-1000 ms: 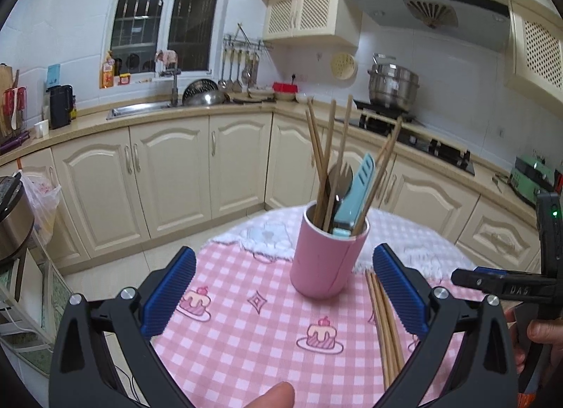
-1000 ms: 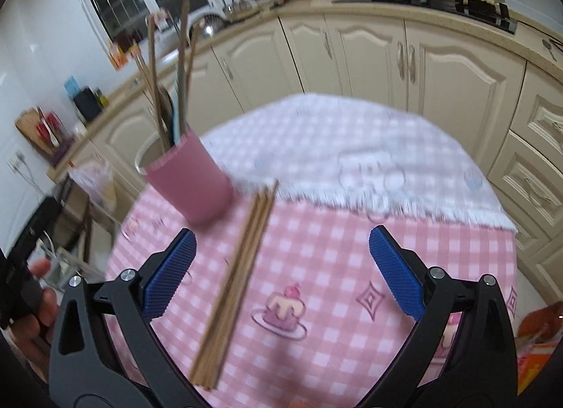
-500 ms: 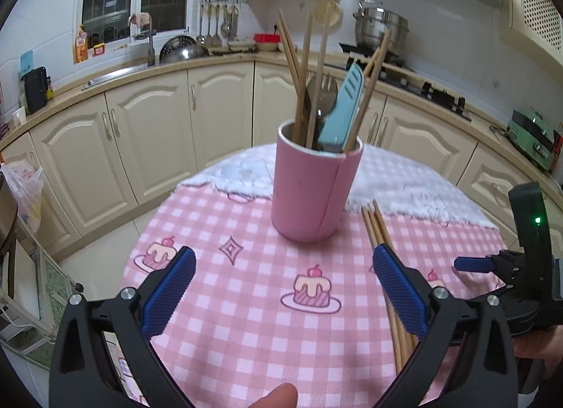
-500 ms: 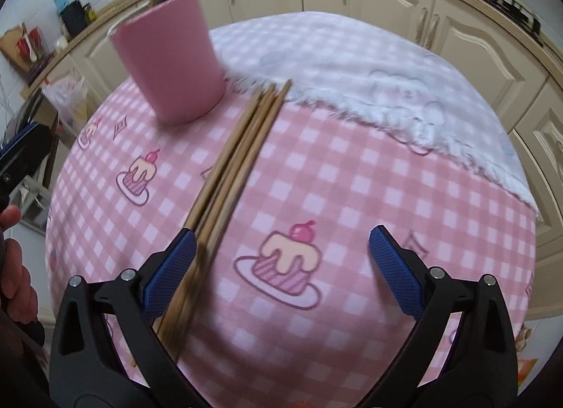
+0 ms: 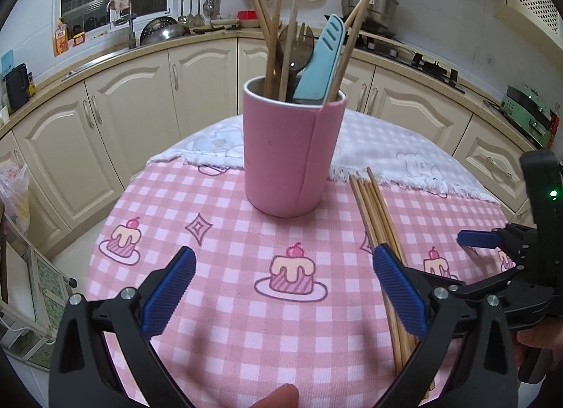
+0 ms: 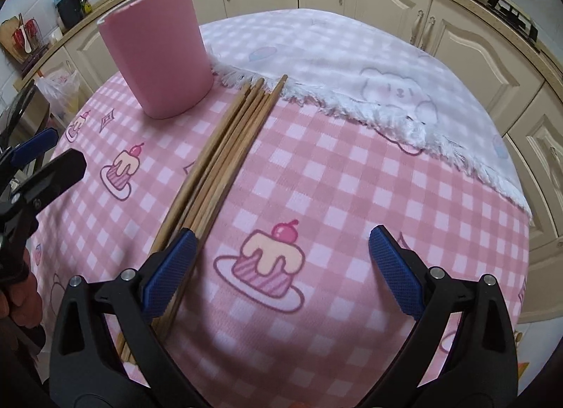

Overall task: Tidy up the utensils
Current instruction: 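Position both open tools over the remaining chopsticks beside the cup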

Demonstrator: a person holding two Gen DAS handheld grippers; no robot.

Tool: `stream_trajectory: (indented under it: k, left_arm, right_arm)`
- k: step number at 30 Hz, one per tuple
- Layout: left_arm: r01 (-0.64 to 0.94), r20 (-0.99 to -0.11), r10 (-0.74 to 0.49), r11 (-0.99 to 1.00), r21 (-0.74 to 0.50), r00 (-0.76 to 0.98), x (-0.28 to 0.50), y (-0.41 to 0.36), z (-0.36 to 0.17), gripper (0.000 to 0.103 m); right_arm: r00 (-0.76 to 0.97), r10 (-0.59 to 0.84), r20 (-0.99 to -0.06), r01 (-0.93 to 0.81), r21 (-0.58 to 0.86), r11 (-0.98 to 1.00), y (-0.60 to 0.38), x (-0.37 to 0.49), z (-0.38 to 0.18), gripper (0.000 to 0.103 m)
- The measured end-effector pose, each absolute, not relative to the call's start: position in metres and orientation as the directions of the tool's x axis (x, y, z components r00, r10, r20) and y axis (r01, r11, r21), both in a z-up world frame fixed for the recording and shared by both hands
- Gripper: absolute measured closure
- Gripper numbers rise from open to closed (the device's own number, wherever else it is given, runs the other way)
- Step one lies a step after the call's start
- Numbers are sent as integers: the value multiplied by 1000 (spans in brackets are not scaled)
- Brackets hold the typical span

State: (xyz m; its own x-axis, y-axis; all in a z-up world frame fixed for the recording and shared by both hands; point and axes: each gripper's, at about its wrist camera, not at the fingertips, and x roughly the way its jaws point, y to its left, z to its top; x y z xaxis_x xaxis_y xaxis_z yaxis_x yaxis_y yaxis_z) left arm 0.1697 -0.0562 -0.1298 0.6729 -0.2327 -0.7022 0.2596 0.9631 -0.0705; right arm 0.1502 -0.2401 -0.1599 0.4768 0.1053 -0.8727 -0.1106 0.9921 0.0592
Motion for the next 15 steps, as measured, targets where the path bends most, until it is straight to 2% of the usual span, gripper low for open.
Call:
stream_trajectory:
  k: [8, 15]
  left_arm:
    - [247, -720, -222, 966, -73, 657, 175, -52, -136, 5]
    - [248, -732, -240, 964, -101, 638, 179, -52, -141, 5]
  right_arm:
    - [486, 7, -874, -139, -69, 988, -229, 156, -155, 6]
    - [488, -36, -872, -131, -114, 985, -224, 169, -157, 6]
